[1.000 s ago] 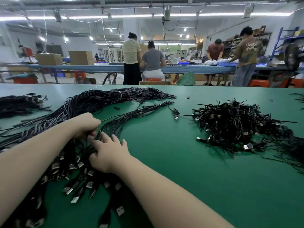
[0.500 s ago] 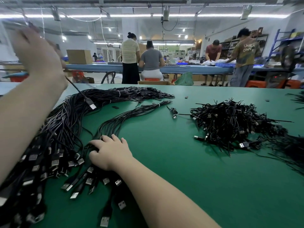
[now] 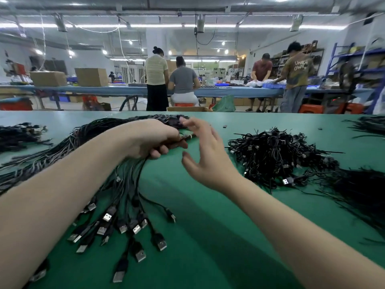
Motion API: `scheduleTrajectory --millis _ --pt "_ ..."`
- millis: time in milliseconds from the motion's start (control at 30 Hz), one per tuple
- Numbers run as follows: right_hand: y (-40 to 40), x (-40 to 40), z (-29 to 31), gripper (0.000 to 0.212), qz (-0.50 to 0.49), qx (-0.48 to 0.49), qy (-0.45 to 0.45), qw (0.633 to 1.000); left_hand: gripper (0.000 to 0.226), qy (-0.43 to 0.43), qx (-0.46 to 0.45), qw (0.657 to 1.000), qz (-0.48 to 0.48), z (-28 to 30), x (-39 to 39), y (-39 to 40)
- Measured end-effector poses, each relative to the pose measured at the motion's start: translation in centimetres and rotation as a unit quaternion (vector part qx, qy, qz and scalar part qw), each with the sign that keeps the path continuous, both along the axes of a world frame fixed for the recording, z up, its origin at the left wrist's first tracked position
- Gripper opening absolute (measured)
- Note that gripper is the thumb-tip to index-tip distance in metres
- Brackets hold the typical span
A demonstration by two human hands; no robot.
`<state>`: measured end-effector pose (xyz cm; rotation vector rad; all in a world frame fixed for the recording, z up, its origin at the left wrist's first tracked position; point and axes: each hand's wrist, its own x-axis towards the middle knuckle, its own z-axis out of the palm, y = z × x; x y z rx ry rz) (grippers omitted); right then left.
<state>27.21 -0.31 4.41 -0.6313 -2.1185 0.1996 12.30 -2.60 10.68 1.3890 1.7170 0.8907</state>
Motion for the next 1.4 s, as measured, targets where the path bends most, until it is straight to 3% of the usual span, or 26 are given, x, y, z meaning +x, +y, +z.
scheduleTrajectory --millis 100,200,300,367,433,467,533,600,800,900,967,1033,1133,1200,1333,1400 --pt "1.0 3.8 0.7 0.031 0.017 -0.044 -0.050 0.998 0.012 0.029 0.008 0.997 -0.069 0.1 2.9 0.3" --pt "2.2 6.1 1.0 0.014 -0.015 -0.085 -0.012 0.996 0.014 0.004 0.047 0.997 -0.065 -0.2 4.5 0.9" --pt "3.8 8.6 1.4 0.016 -0.118 -0.079 0.023 0.990 0.011 -0.046 0.030 0.997 -0.060 -0.3 4.3 1.0" --pt "4.8 10.5 1.9 0.018 -0.174 -0.130 0.086 0.972 0.015 -0.077 0.030 0.995 -0.053 -0.3 3.6 1.0" --pt "5.3 11.8 2.1 0.021 -0.190 -0.171 0.104 0.961 0.022 -0.160 0.056 0.985 -0.042 -0.2 3.1 1.2" --pt "5.3 12.1 2.2 0.022 -0.179 -0.192 0.094 0.960 0.026 -0.243 0.070 0.967 -0.042 -0.2 3.0 1.3" --pt "4.8 11.7 2.3 0.024 -0.124 -0.240 0.078 0.960 0.026 -0.428 0.097 0.897 -0.050 -0.4 3.0 1.7" --pt "3.9 10.8 2.4 0.026 -0.046 -0.290 0.068 0.953 0.016 -0.518 0.124 0.846 -0.033 -1.0 3.3 2.3" --pt "2.3 8.4 1.3 0.026 0.123 -0.382 -0.055 0.914 0.037 -0.413 0.147 0.899 0.013 -1.1 4.2 2.3" --pt "2.4 8.4 -0.1 0.028 0.173 -0.458 -0.118 0.864 0.036 -0.487 0.169 0.857 -0.031 0.0 4.2 1.4" --pt "2.6 8.8 -0.7 0.028 0.171 -0.492 -0.111 0.846 0.038 -0.517 0.153 0.834 -0.113 0.6 3.8 0.7" --pt "2.9 9.4 -0.4 0.027 0.154 -0.507 -0.053 0.847 0.038 -0.432 0.095 0.865 -0.237 0.7 3.3 -0.1" --pt "2.9 10.1 1.2 0.027 0.141 -0.506 0.035 0.850 0.042 -0.136 -0.034 0.941 -0.309 -0.5 4.0 -0.4" --pt "2.5 9.7 2.4 0.027 0.125 -0.485 0.047 0.864 0.049 -0.060 -0.076 0.961 -0.259 -1.4 5.2 0.1" --pt "0.8 7.5 3.1 0.028 0.080 -0.398 0.065 0.912 0.041 -0.121 0.068 0.986 -0.092 -1.8 6.4 1.3" --pt "0.2 6.4 2.6 0.026 0.121 -0.385 0.085 0.911 0.040 -0.191 0.142 0.971 -0.038 -1.3 6.4 1.6"
